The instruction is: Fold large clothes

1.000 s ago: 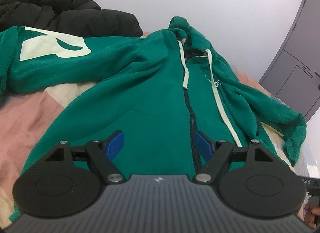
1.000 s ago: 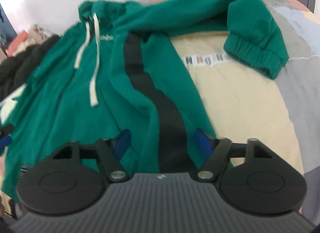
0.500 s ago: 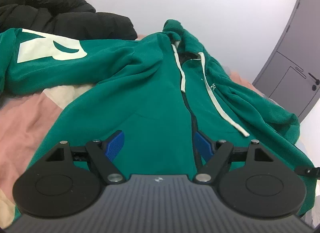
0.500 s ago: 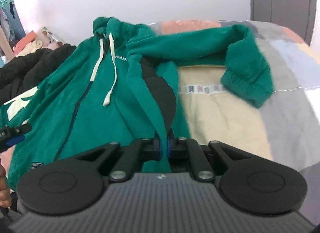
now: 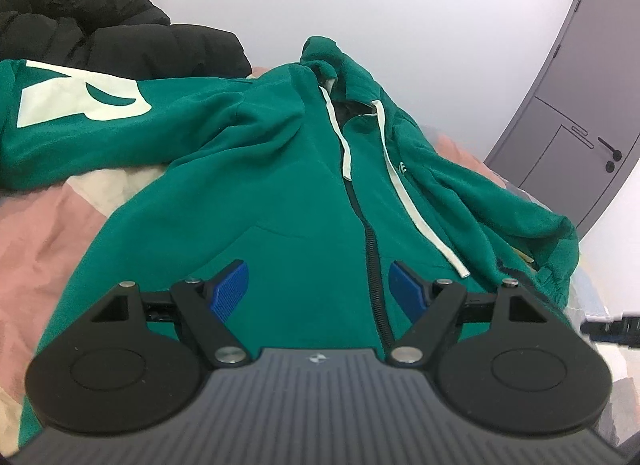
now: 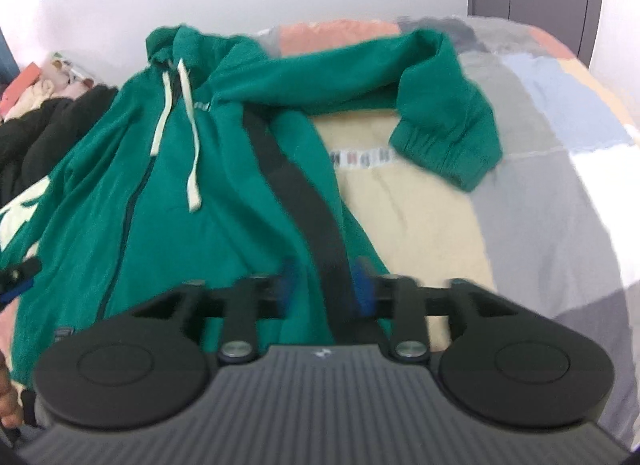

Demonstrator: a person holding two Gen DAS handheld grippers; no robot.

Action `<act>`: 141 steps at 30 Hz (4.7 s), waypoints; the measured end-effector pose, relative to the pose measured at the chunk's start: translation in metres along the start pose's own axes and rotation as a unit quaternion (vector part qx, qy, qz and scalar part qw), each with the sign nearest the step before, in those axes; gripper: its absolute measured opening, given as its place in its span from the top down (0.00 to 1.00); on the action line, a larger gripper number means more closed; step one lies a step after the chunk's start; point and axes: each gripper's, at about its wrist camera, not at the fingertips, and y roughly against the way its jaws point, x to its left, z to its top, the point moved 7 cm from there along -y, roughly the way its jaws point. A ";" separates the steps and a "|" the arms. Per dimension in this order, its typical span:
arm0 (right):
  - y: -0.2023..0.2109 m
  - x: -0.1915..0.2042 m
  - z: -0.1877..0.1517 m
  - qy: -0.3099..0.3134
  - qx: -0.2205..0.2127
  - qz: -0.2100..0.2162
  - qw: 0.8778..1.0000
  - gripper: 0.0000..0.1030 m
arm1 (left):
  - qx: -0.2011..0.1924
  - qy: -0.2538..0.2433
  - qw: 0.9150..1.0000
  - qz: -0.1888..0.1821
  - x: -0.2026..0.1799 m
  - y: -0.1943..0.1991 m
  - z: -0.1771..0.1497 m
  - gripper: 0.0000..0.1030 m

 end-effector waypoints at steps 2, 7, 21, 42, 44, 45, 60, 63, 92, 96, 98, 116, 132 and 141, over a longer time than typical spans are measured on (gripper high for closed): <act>0.000 -0.005 0.017 0.000 -0.021 -0.005 1.000 0.33 | 0.001 0.002 1.000 -0.004 -0.001 0.001 -0.001 0.21; -0.023 -0.026 0.070 0.009 -0.085 -0.036 0.996 0.24 | -0.007 0.003 1.000 -0.009 -0.003 -0.005 0.002 0.21; -0.152 -0.126 0.126 -0.004 -0.097 -0.158 0.983 0.49 | 0.017 0.018 1.000 0.013 0.011 -0.052 0.005 0.21; -0.141 -0.306 0.277 -0.172 -0.067 -0.157 0.970 0.81 | 0.012 0.011 1.000 0.005 0.002 -0.073 0.010 0.21; -0.155 -0.309 0.271 -0.164 -0.056 -0.162 0.971 0.80 | 0.016 0.014 1.000 0.006 0.001 -0.078 0.010 0.21; -0.159 -0.311 0.270 -0.165 -0.059 -0.159 0.972 0.80 | 0.016 0.014 1.000 0.006 0.000 -0.081 0.012 0.21; -0.107 -0.246 0.162 0.015 -0.075 -0.128 0.989 0.57 | 0.014 0.008 1.000 -0.003 -0.007 -0.065 0.008 0.21; -0.085 -0.236 0.147 -0.084 -0.092 -0.075 0.989 0.27 | 0.014 0.006 1.000 -0.003 -0.007 -0.058 0.005 0.21; -0.206 -0.293 0.232 -0.556 -0.241 0.003 0.795 0.17 | 0.022 0.055 0.998 0.005 0.014 -0.095 0.009 0.21; -0.174 -0.289 0.275 -0.472 -0.298 0.087 0.825 0.18 | 0.020 0.054 0.998 -0.003 0.013 -0.096 0.010 0.21; -0.142 -0.283 0.293 -0.411 -0.354 0.095 0.835 0.18 | 0.019 0.051 0.998 -0.006 0.012 -0.095 0.009 0.21; -0.151 -0.360 0.196 -0.480 -0.268 0.062 0.833 0.21 | 0.025 0.025 0.999 -0.006 -0.002 -0.088 0.003 0.21; -0.119 -0.341 0.253 -0.298 -0.262 -0.063 0.916 0.88 | 0.024 0.020 0.999 0.027 0.002 -0.104 0.012 0.21; 0.015 -0.139 0.325 -0.021 -0.351 -0.029 0.936 0.88 | 0.000 0.038 0.999 0.021 0.014 -0.074 0.029 0.21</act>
